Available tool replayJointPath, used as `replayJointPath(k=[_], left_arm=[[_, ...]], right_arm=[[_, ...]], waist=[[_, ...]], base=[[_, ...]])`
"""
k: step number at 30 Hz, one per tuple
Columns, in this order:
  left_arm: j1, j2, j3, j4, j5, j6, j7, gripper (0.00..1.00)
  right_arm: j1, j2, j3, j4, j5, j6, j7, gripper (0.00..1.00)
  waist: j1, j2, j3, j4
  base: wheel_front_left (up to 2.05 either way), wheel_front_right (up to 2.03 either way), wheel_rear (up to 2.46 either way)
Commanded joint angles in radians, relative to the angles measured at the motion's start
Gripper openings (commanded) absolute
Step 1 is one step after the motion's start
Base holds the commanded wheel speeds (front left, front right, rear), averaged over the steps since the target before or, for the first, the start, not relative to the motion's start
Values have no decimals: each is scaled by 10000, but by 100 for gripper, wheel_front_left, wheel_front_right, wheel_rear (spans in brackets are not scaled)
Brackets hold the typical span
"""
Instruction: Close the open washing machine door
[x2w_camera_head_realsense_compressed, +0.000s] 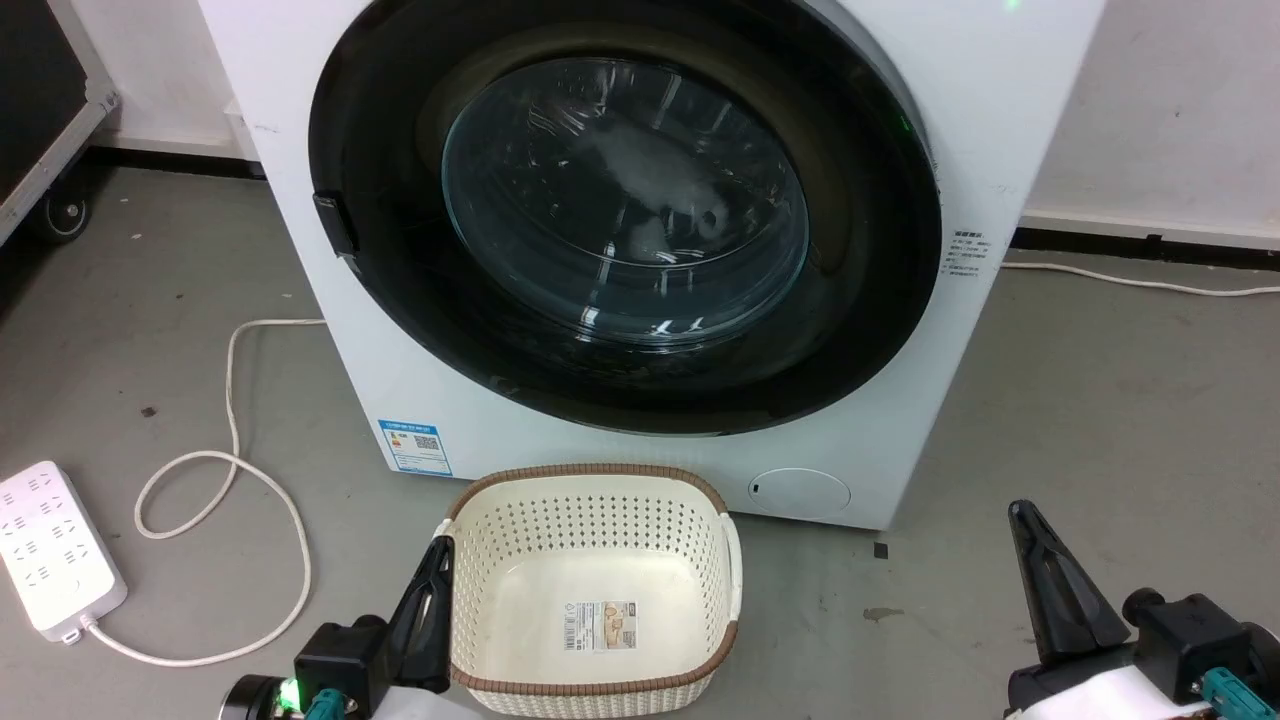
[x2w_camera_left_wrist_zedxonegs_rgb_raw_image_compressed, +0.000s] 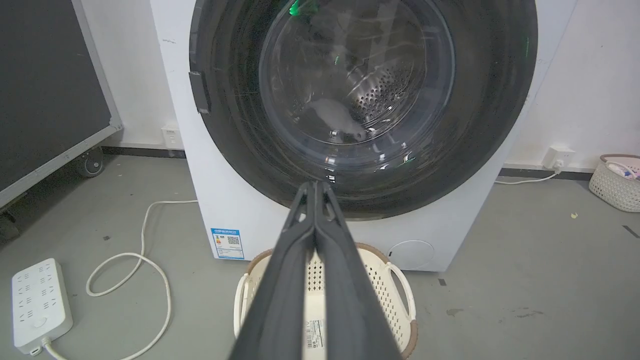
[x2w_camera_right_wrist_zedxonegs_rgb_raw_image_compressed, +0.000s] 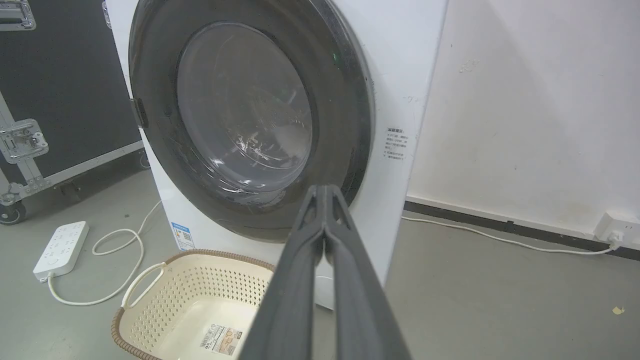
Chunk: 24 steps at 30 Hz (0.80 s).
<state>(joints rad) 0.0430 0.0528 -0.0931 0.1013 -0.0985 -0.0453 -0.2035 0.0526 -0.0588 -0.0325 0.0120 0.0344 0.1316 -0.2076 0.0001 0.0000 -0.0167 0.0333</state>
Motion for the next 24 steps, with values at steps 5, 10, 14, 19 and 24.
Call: replayJointPath(k=[5,10,14,19,24], left_arm=[[-104,-3,100,-122,143,82,182,0],[-122,-4,146,-171,189,102,284,0],[-137,-5,183,-210,226,118,365,0],[-155,-6,228,-259,273,139,467,0],[-173,-8,274,-308,319,159,570,0]], right_arm=[[-116,25,32,-36,-82,-3,212,0],[-139,28,49,-40,-97,-3,315,0],[-157,31,61,-44,-108,-3,397,0],[-179,34,77,-49,-123,-4,499,0],[-202,37,94,-53,-137,-4,602,0]], waist=[[-1,0,13,-27],[-1,0,22,-44],[-1,0,29,-57],[-1,0,37,-74],[-1,0,46,-91]], base=[[0,0,0],[0,0,0],[0,0,0],[0,0,0],[0,0,0]])
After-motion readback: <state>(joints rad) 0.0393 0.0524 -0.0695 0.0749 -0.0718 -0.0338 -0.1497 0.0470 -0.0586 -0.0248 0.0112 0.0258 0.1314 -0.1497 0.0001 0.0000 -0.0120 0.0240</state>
